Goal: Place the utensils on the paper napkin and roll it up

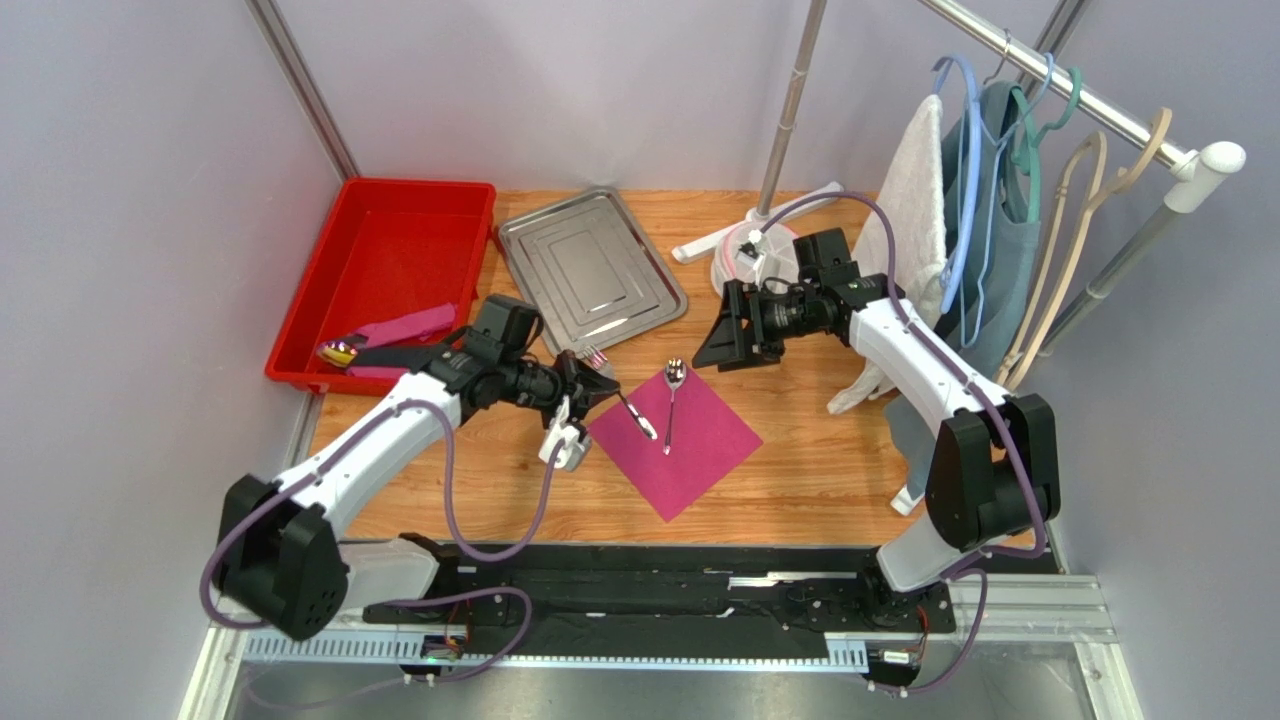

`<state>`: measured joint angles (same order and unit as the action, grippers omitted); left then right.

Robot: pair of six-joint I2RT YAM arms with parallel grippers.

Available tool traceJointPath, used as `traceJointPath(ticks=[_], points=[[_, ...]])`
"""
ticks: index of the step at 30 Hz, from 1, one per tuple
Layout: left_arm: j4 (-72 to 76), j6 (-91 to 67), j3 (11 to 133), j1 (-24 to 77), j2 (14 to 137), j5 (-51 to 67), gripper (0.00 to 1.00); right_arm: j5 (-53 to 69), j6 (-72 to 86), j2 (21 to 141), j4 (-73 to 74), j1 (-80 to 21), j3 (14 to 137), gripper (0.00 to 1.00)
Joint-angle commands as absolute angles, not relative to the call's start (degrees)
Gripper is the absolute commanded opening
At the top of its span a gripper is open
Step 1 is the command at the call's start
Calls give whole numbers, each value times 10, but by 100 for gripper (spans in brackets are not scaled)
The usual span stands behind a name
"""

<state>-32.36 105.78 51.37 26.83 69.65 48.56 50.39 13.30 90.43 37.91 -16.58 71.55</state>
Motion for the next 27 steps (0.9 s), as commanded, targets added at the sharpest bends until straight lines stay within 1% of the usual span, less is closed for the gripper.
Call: traceJointPath(ticks=[1,4,8,13,22,25,26,27], points=[[-419,1351,580,285,768,584,0,557,136,847,368,-174,679,71],[-463,1404,617,300,804,581,0,557,150,835,339,-198,660,70],[-492,1444,646,315,832,567,0,550,152,849,338,-239,669,69],[-501,1452,657,321,846,561,0,546,156,882,339,-291,688,68],[-513,1455,666,322,851,555,0,544,167,937,331,-341,715,63],[-519,1461,672,323,854,552,0,546,170,956,332,-351,724,55],[-520,1462,674,322,855,552,0,548,171,960,333,-352,727,46],[-521,1462,675,323,855,551,0,555,175,967,333,-352,734,40]])
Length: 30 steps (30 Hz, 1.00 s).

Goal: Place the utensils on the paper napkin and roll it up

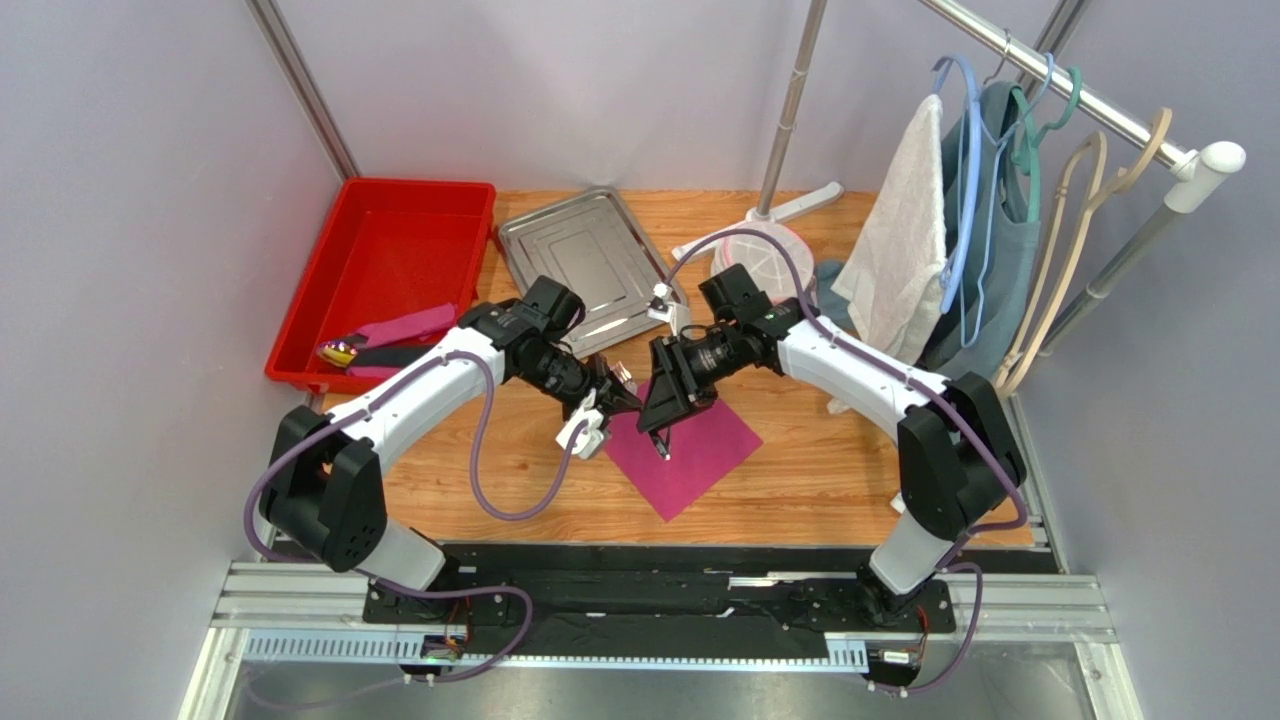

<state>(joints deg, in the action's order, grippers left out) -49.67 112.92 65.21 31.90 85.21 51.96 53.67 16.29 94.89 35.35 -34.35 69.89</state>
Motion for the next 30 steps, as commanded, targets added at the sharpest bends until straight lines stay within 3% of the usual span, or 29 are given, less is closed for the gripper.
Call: traceJointPath(ticks=[1,2,4,8,10,11,12,14,18,19,21,22,25,30], points=[[-521,1463,675,323,855,549,0,559,176,969,334,-352,736,33],[-521,1463,676,323,855,549,0,561,177,971,335,-351,738,18],[-520,1456,677,322,851,546,0,564,182,972,338,-351,743,3],[-503,1392,663,322,826,529,0,568,194,962,339,-338,746,0],[-441,1274,636,321,787,520,15,562,194,943,334,-318,746,0],[-393,1219,629,321,769,520,29,561,200,937,330,-310,744,0],[-370,1157,624,321,738,519,36,559,206,928,323,-294,742,0],[-303,932,626,320,708,512,44,558,237,905,288,-275,729,0],[-218,530,645,301,659,479,44,545,271,874,226,-234,722,0],[-200,353,652,293,657,459,45,542,274,869,222,-232,726,0],[-152,179,660,269,658,435,46,542,286,864,213,-228,738,0],[-141,15,664,262,661,407,47,542,293,862,206,-228,741,0],[-100,-245,657,239,676,392,47,542,332,857,164,-228,736,0],[145,-560,520,229,647,352,55,555,354,865,142,-232,754,0]])
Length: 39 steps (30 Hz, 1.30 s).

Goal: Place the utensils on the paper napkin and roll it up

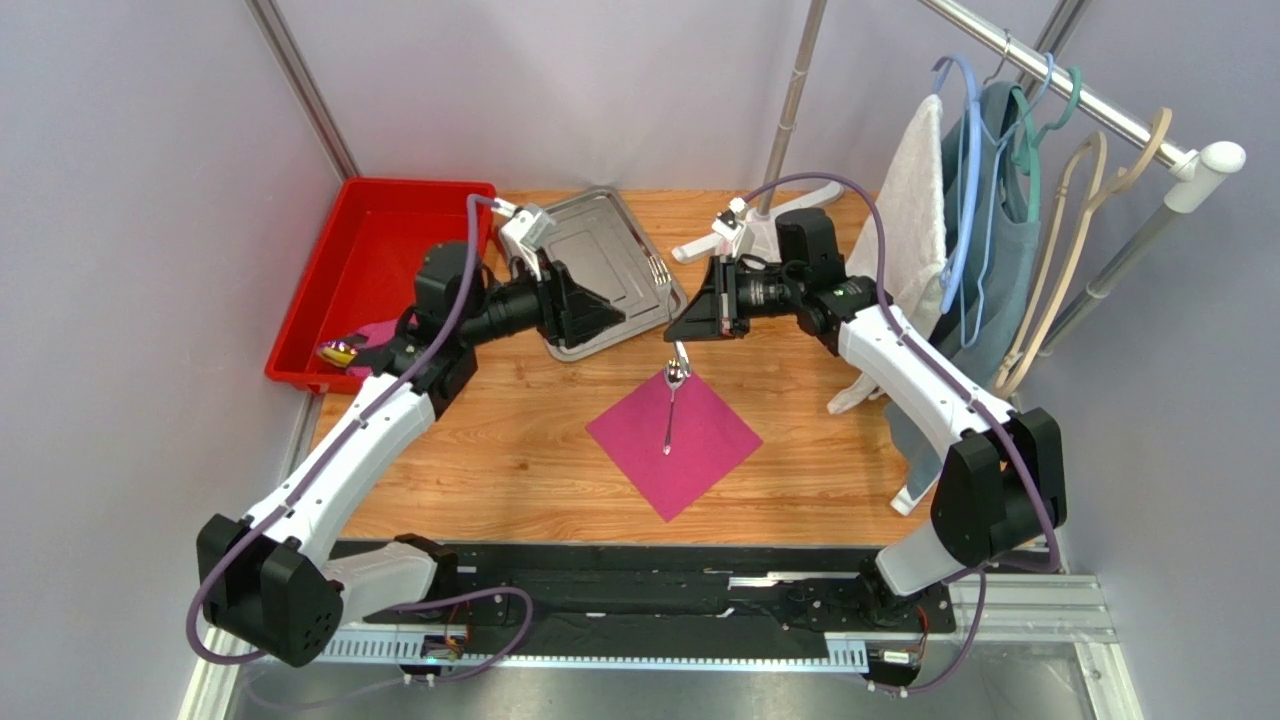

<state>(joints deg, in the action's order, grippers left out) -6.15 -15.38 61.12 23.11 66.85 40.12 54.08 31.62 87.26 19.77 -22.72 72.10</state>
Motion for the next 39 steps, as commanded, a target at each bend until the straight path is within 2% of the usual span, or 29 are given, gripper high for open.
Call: traceJointPath(ticks=[1,6,10,13,26,29,30,31,32,33,36,39], points=[[177,-589,502,229,643,339,56,560,366,873,139,-235,757,0],[230,-637,468,229,656,303,54,583,403,882,87,-257,757,0],[266,-652,470,229,672,311,45,587,409,889,81,-277,762,0],[289,-656,473,229,686,313,43,591,418,897,69,-286,766,0],[300,-685,492,229,730,319,35,595,449,894,20,-297,760,0],[313,-700,495,229,736,325,21,592,447,895,25,-298,758,0],[314,-700,497,229,735,328,5,587,440,895,38,-298,761,1],[307,-700,497,229,734,331,0,581,412,895,58,-297,768,9],[298,-697,498,229,731,335,0,569,388,896,117,-293,779,17],[280,-693,500,228,730,348,0,563,365,896,150,-289,793,32],[234,-683,498,222,722,369,0,526,267,898,276,-264,848,52],[205,-671,497,222,713,369,0,476,218,881,318,-240,865,53]])
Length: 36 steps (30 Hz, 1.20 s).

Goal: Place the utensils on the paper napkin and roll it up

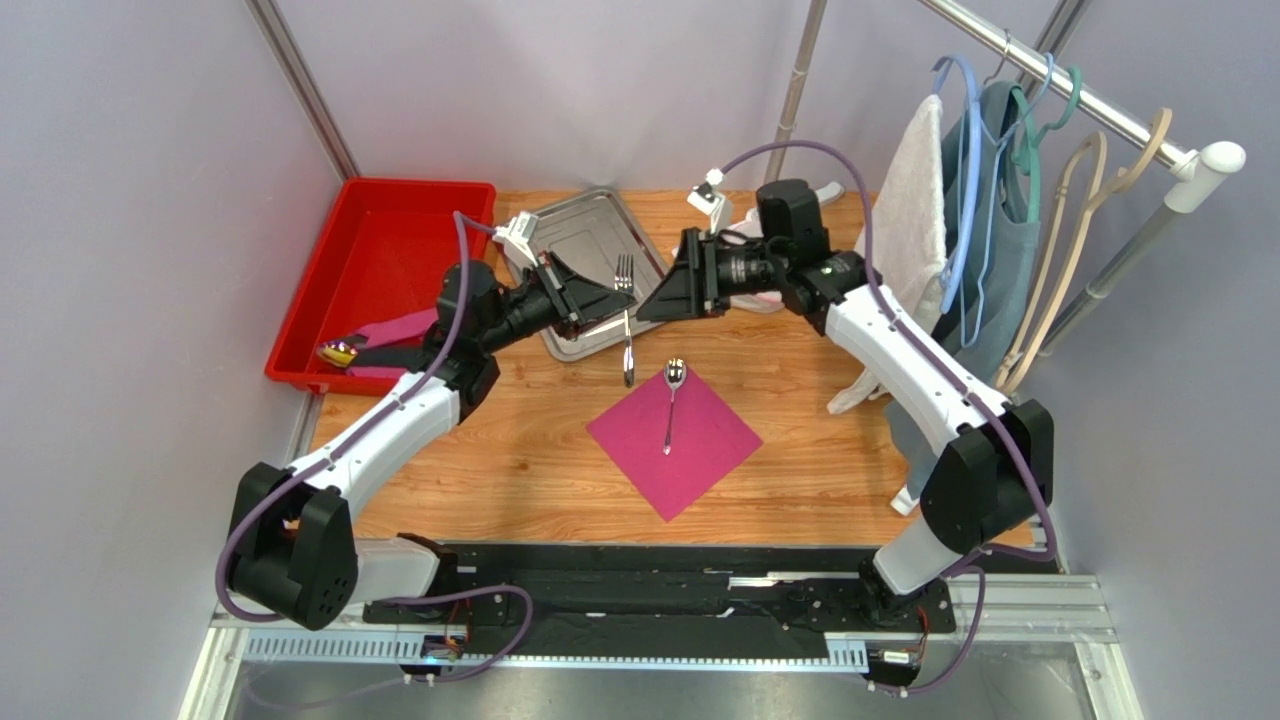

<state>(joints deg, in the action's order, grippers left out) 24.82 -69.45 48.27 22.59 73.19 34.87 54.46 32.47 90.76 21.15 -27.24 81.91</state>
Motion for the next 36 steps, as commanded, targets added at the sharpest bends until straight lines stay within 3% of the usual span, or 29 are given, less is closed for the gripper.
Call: traceJointPath(ticks=[1,5,7,9,17,36], points=[[199,-671,497,222,710,367,0,462,206,878,332,-240,886,53],[157,-650,521,222,711,332,0,361,191,883,427,-250,938,51],[123,-645,533,228,720,316,0,304,196,881,441,-262,940,39],[33,-617,573,232,730,287,0,227,204,880,445,-279,937,36],[-23,-598,649,236,799,259,0,213,236,911,405,-317,933,40],[25,-635,648,265,860,272,0,235,317,953,338,-329,891,39]])
